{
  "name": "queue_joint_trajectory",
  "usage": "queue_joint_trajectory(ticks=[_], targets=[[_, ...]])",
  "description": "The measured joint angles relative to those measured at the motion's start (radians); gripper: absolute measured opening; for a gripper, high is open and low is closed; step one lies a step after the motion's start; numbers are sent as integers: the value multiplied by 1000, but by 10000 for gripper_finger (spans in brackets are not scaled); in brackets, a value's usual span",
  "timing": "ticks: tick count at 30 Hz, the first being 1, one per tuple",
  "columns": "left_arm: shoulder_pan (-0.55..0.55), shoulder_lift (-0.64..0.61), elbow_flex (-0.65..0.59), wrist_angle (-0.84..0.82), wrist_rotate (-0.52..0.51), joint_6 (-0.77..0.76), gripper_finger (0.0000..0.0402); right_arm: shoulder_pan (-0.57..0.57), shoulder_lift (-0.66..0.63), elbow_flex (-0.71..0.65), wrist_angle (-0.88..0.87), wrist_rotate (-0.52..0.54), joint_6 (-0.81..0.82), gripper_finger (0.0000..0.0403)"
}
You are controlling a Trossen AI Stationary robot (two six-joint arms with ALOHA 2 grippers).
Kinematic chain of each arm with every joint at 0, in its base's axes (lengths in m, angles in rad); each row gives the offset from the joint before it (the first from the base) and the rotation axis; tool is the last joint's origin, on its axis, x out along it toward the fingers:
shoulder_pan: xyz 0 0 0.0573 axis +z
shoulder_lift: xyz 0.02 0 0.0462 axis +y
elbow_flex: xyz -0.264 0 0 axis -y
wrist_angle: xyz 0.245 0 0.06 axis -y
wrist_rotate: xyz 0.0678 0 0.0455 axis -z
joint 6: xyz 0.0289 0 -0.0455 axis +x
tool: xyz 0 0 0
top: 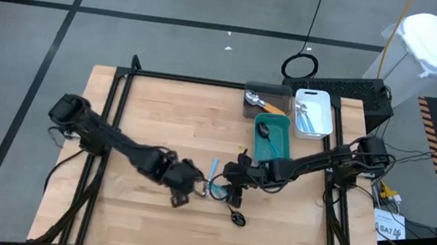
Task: Sort silverware by color (type)
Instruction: Put the blue spoon into the green bin
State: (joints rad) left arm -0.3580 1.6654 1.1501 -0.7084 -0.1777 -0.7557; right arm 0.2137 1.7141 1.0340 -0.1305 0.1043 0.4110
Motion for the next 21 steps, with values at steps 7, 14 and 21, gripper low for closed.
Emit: queue_joint_trajectory(ticks=[7, 14, 21], targets=[[-153, -55, 2, -52, -79, -155, 127, 11, 78, -1, 71, 0, -5, 176], [-236, -64, 1, -45, -84, -299, 127, 11, 142, -1, 117, 0, -66, 174], [-255, -64, 1, -20, -143, -374, 127, 11, 184, 0, 127, 3, -127, 168]])
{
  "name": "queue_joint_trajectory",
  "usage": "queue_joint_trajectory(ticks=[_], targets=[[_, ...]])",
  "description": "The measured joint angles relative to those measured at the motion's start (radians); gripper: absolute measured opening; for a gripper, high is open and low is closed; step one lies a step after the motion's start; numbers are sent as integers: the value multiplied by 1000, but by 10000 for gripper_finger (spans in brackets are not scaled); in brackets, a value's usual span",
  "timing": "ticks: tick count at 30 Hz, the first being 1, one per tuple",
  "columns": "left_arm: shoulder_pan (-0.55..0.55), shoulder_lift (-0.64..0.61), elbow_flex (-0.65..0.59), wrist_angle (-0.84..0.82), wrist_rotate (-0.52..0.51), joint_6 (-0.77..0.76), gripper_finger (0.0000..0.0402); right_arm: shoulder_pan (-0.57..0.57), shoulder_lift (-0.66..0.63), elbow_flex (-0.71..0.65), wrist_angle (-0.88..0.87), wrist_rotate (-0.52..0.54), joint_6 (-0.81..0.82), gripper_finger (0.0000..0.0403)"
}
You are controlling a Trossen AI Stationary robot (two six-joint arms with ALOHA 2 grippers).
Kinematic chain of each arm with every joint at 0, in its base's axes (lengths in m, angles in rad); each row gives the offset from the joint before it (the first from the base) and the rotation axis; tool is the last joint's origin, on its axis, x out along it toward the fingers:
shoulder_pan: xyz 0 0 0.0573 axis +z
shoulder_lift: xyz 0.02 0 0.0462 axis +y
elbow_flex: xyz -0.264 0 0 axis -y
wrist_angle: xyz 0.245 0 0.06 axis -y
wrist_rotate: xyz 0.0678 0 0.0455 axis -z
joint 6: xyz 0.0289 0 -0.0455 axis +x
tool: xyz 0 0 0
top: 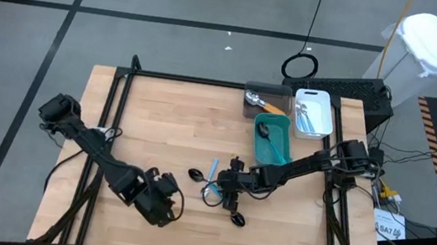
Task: Sort silverware by color (type)
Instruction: Put the blue spoon into the green bin
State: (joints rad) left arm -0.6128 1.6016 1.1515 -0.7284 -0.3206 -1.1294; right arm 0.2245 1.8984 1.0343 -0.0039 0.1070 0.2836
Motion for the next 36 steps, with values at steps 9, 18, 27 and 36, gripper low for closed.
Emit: queue_joint_trajectory(ticks=[9, 18, 27, 36], targets=[[15, 0, 0, 2, -74, 11, 127, 0, 7, 0, 0, -4, 3, 61], [24, 0, 0, 6, -100, 49, 127, -1, -1, 0, -20, -26, 65, 14], [24, 0, 0, 7, -141, 55, 127, -6, -94, 19, -161, -32, 101, 1], [26, 1, 0, 7, -189, 73, 127, -14, -139, 42, -264, -29, 128, 1]])
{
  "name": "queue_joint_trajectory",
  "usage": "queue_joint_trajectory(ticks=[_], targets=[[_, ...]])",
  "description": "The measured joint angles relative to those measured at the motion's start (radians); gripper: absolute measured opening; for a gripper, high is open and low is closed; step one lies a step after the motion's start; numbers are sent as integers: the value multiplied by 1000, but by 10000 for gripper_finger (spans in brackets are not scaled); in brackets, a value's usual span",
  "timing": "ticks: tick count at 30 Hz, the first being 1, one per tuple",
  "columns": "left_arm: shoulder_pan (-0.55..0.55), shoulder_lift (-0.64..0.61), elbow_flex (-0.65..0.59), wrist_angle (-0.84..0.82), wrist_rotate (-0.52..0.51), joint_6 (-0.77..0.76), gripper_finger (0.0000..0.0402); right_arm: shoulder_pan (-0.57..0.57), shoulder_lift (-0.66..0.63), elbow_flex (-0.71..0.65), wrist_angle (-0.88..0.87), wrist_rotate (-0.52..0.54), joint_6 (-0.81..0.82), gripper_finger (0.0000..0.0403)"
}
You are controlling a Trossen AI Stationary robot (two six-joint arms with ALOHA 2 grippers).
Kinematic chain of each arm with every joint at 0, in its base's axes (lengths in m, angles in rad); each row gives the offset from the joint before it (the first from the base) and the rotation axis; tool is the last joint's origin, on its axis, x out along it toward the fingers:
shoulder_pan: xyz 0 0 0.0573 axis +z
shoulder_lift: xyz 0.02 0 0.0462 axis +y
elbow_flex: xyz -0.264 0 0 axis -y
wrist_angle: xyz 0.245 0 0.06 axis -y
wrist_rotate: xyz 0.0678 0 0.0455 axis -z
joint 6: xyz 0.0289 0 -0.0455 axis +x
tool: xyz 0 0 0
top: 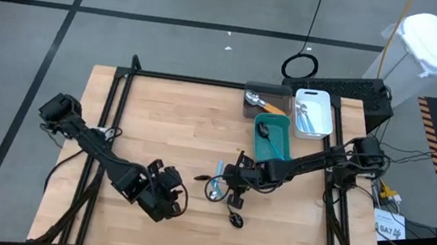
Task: Sort silverware by color (type)
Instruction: Put the blue spoon into the green bin
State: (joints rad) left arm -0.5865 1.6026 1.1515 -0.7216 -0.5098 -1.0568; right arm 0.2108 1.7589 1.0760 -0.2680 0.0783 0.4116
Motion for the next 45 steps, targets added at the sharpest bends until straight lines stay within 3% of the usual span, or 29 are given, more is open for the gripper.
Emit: queue_joint_trajectory(ticks=[6, 13, 19, 26, 30, 38, 45], targets=[[0, 0, 0, 1, -1, -15, 127, 5, -33, 2, 0, -4, 50, 1], [10, 0, 0, -15, -84, -66, 135, 7, -57, 2, -36, -6, 73, 1], [47, 0, 0, -23, -82, -11, 161, 7, -15, 2, -52, -32, 70, 1], [68, 1, 0, -29, -27, -11, 163, 7, -5, 2, 1, -27, 9, 1], [61, 1, 0, -29, -16, -27, 163, 7, -5, 2, 74, -25, -76, 28], [38, 1, 0, -32, -14, -48, 163, 10, 32, 4, 90, -26, -80, 105], [20, 1, 0, -33, -14, -65, 163, 32, 81, 0, 68, -53, -83, 122]])
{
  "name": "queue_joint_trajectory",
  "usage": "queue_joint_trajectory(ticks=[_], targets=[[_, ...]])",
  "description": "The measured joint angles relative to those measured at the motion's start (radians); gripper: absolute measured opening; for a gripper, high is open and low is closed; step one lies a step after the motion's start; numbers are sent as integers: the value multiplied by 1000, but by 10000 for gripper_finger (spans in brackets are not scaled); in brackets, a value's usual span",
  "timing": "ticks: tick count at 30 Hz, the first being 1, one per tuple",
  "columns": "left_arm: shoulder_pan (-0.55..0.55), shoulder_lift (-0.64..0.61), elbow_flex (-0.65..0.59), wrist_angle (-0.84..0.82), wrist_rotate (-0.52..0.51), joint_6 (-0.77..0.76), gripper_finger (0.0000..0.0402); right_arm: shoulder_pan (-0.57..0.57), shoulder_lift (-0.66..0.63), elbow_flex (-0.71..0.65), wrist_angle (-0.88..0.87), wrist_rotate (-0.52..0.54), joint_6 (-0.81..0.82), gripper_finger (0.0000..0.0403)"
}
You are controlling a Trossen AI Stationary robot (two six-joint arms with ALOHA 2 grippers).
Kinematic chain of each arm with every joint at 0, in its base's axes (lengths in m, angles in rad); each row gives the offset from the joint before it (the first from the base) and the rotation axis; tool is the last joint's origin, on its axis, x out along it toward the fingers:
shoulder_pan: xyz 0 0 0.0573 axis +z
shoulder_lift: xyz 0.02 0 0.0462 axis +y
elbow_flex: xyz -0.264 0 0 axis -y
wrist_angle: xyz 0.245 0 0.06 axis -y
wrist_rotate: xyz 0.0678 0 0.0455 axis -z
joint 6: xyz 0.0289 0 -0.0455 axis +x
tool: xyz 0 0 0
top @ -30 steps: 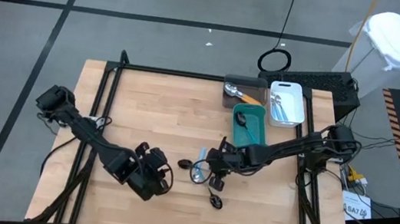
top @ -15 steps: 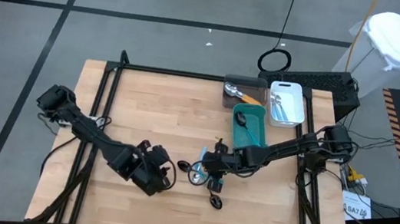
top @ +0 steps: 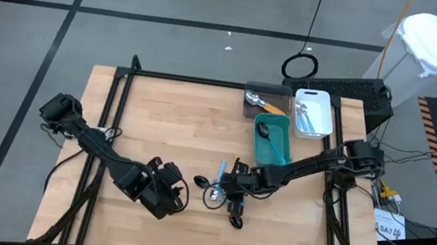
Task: Sort silverware by color (type)
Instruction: Put the blue spoon into the green bin
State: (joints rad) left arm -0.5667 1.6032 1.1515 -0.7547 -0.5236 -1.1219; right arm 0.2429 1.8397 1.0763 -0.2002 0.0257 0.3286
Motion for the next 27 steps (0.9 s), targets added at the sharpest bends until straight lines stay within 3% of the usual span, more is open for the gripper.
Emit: queue_joint_trajectory(ticks=[10, 16, 27], targets=[[-6, 0, 0, -3, 0, -14, 163, -3, 23, 3, -63, 105, 113, 118], [-6, 0, 0, -3, 0, -17, 163, -20, 23, 3, -79, 106, 139, 118], [-6, 0, 0, -4, 0, -21, 163, -32, 19, 13, 70, 55, 1, 118]])
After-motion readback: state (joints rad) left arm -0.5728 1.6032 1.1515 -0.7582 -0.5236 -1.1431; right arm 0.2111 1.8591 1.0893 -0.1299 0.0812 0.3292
